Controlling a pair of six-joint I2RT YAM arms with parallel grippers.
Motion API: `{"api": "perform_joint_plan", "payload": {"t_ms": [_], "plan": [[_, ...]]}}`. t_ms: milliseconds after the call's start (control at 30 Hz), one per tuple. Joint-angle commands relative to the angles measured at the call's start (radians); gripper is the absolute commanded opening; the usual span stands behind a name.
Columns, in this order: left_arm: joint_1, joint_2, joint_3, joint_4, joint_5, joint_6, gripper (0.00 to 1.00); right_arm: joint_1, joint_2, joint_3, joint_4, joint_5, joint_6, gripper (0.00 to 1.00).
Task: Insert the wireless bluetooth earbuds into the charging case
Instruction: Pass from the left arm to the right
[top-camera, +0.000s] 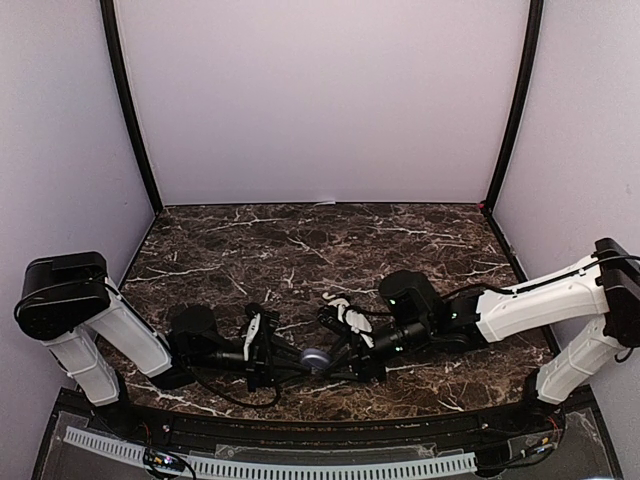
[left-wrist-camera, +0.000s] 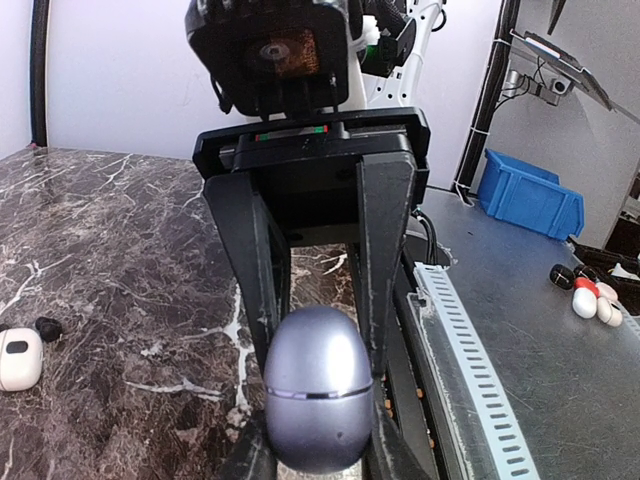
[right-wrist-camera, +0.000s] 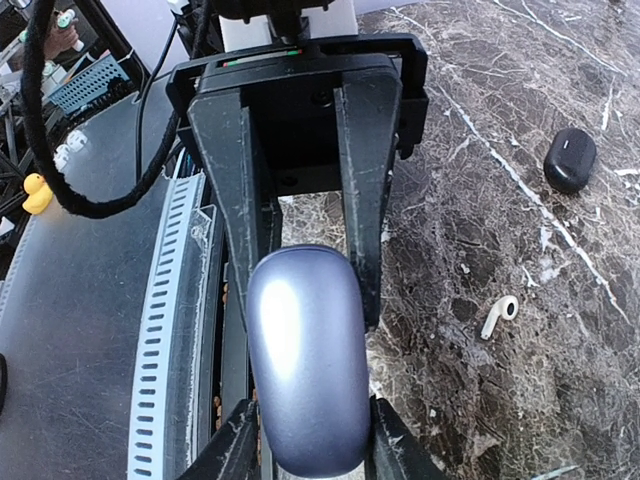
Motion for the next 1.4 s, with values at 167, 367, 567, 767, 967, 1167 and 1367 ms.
{"api": "perform_joint_plan", "payload": {"t_ms": [167,367,567,767,967,1167,1367], "plan": [[0.001,-0.034,0.009,0.012,0.002,-0.007,0.0,0.017,-0.003,0.027,0.008,0.015,-0.008,0.31],[0.001,-0.034,0.009,0.014,0.002,-0.007,0.0,0.021,-0.01,0.023,0.005,0.027,-0.012,0.42],[0.002,-0.038,0.011,0.02,0.007,-0.013,0.0,0.027,-0.06,-0.018,0.04,0.074,-0.028,0.51],[0.003,-0.042,0.024,0.006,0.021,-0.014,0.0,0.029,-0.041,0.017,0.005,0.061,-0.052,0.4],[0.002,-0.041,0.023,0.013,0.022,-0.021,0.0,0.035,-0.007,0.046,-0.01,0.054,-0.058,0.31],[0.002,-0.049,0.017,0.011,0.012,-0.021,0.02,0.035,-0.027,0.035,0.007,0.064,-0.048,0.13],[0.002,-0.055,0.011,0.004,-0.013,-0.025,0.33,0.035,-0.048,0.009,0.009,0.123,-0.015,0.05]]}}
